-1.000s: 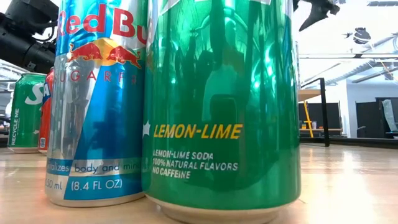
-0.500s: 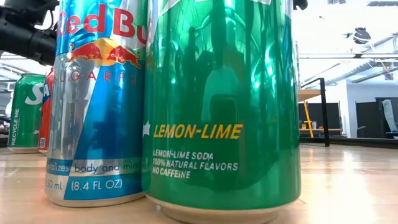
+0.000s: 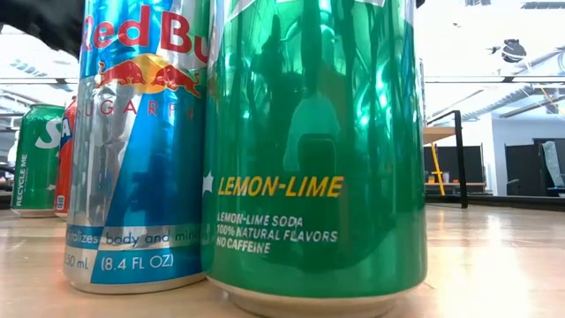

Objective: Place canned beverage on shelf
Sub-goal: Put the white blue soda can on the shelf aligned with the other white blue soda can

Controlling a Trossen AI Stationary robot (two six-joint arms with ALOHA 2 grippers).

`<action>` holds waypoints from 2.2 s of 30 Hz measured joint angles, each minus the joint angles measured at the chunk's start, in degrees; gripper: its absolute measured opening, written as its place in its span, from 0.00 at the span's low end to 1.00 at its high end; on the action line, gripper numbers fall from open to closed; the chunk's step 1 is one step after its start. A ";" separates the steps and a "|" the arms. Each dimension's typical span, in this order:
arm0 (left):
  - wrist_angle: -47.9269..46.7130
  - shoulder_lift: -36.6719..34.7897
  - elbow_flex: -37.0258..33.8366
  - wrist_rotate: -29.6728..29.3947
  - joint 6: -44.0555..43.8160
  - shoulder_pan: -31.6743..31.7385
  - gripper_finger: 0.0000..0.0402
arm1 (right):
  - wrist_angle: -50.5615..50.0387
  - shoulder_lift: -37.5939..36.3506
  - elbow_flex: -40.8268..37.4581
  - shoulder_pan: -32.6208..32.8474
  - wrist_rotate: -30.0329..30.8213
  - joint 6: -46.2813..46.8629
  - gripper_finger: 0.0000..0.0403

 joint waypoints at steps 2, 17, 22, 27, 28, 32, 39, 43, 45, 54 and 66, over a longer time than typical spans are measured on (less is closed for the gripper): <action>-5.28 0.00 3.69 1.26 -4.83 -3.06 0.63 | -0.14 0.60 0.00 1.49 3.15 0.65 0.85; -23.69 18.66 22.78 -8.77 -34.80 -29.44 0.62 | 14.88 6.10 -8.81 4.26 3.56 2.75 0.85; -32.45 27.48 30.99 -12.13 -46.77 -33.72 0.62 | 26.61 5.69 -15.10 4.46 -2.69 2.03 0.85; -42.97 34.34 39.58 -11.41 -57.40 -36.07 0.62 | 33.51 5.95 -18.49 6.31 -3.62 1.79 0.85; -44.02 35.54 41.09 -10.29 -58.71 -36.36 0.62 | 34.29 5.96 -18.99 6.80 -3.59 1.71 0.85; -45.93 39.53 44.39 -5.02 -60.81 -36.72 0.62 | 39.15 5.96 -21.15 8.55 -3.60 0.85 0.85; -46.56 42.14 45.33 0.45 -65.27 -36.67 0.62 | 40.36 5.96 -21.94 10.15 -3.45 0.83 0.85; -48.41 42.12 45.33 0.49 -69.15 -36.81 0.62 | 41.63 5.96 -21.94 10.15 -3.38 0.02 0.85; -48.46 42.12 45.33 0.47 -69.64 -37.09 0.62 | 41.96 5.96 -21.94 10.15 -3.47 -0.74 0.85; -48.20 42.12 45.31 1.21 -69.71 -37.20 0.62 | 41.67 5.96 -21.94 10.15 -3.54 -1.03 0.85; -50.00 41.92 45.42 5.13 -68.52 -36.23 0.62 | 41.68 5.96 -21.94 10.15 -3.56 -0.38 0.85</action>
